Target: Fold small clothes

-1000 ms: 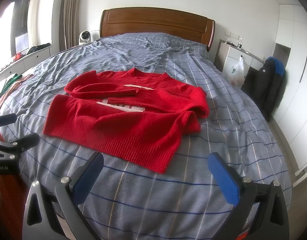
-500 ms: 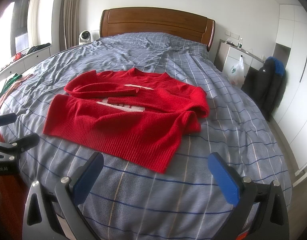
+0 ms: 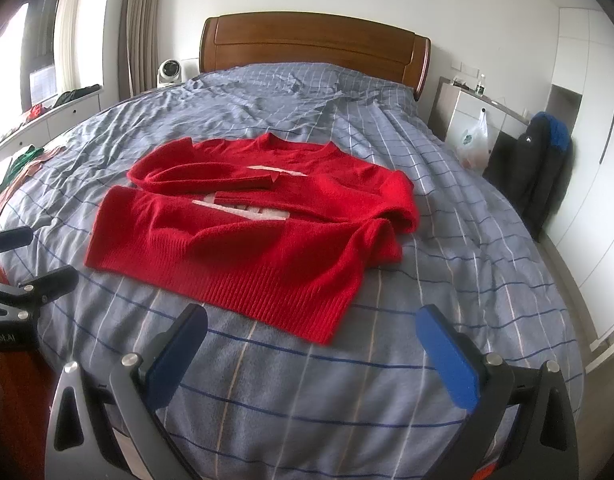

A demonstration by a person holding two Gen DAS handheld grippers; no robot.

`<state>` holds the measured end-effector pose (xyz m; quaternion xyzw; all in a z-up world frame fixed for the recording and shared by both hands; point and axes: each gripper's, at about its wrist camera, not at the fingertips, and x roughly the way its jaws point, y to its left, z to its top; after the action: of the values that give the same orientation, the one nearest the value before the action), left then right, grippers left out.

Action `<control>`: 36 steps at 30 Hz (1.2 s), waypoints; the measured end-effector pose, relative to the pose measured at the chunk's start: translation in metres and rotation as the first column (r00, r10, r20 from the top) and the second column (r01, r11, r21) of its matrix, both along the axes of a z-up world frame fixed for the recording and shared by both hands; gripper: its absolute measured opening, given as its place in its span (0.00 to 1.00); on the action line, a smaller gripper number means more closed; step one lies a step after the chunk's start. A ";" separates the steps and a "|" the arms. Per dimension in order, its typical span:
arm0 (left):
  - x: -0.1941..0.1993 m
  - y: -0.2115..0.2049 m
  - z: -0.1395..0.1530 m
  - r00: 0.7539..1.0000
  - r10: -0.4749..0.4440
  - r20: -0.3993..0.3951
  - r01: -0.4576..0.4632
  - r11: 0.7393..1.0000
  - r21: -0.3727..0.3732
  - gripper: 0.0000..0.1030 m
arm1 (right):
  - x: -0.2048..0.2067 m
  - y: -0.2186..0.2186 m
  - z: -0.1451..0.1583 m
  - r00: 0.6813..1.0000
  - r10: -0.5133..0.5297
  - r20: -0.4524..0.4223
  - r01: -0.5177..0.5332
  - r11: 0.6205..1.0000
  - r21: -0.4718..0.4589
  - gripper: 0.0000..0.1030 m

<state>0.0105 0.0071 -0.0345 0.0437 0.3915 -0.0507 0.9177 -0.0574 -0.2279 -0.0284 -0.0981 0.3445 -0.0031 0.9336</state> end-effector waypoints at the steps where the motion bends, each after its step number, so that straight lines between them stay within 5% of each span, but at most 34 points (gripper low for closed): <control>1: 0.000 0.000 0.000 1.000 0.000 -0.001 0.000 1.000 0.000 1.00 | 0.001 0.000 0.000 1.000 -0.001 0.000 0.001 1.000 0.000 1.00; 36: 0.000 -0.001 0.000 1.000 -0.002 0.000 0.002 1.000 0.000 1.00 | -0.001 0.004 -0.003 1.000 0.004 -0.006 -0.004 1.000 -0.004 1.00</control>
<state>0.0103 0.0065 -0.0346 0.0441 0.3916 -0.0515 0.9176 -0.0584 -0.2242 -0.0312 -0.1010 0.3469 -0.0015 0.9324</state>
